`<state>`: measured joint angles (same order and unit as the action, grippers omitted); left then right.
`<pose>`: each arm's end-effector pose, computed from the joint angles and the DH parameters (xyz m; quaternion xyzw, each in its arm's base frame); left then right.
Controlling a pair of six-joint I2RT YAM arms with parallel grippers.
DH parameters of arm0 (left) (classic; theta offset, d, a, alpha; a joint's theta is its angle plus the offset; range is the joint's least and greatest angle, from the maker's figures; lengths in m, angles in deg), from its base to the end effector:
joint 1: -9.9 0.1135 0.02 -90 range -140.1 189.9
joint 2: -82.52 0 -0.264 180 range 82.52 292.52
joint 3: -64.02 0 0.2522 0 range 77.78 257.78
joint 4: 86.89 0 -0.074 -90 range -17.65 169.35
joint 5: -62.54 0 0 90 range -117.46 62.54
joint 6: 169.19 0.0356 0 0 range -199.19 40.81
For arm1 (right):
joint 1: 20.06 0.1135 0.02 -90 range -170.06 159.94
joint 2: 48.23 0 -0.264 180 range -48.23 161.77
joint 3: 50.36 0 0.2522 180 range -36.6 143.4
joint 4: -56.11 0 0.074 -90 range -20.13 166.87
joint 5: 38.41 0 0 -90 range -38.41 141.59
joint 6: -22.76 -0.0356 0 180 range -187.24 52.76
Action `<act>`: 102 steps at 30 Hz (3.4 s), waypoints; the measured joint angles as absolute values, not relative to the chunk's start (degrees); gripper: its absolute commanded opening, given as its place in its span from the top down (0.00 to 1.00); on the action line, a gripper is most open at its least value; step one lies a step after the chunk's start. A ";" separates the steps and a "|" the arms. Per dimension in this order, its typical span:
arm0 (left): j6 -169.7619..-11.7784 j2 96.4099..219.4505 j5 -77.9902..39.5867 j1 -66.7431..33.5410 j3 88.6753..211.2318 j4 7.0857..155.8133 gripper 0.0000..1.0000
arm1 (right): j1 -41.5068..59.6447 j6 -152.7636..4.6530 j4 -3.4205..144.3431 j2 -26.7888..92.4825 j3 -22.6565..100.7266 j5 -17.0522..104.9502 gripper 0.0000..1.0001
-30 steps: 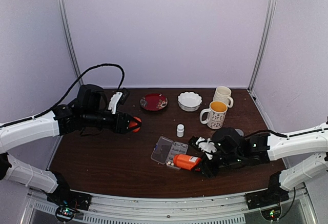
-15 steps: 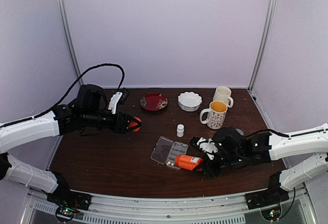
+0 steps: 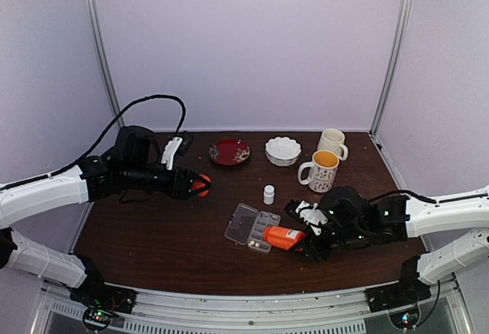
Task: Sort the pills into containers
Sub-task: Pour the pill into the compartment of the pill container.
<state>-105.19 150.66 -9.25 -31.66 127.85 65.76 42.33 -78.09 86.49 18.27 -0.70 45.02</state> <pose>0.1909 -0.1841 0.2830 0.1931 0.8438 -0.3824 0.3232 0.1032 0.2060 0.2023 -0.4230 0.8281 0.2600 0.2604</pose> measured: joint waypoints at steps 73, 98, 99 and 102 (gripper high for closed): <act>-105.19 150.66 -9.29 -31.66 127.85 65.54 1.00 | 42.35 -78.03 87.14 22.64 1.16 43.71 1.00; -105.19 150.64 -9.29 -31.66 127.85 65.54 1.00 | 42.62 -77.87 87.62 23.60 2.03 43.95 1.00; -105.19 150.64 -9.27 -31.66 127.85 65.54 1.00 | 42.62 -77.96 87.36 23.51 1.88 43.86 1.00; -105.19 150.64 -9.27 -31.66 127.85 65.52 1.00 | 42.62 -78.03 86.90 23.23 1.55 43.93 1.00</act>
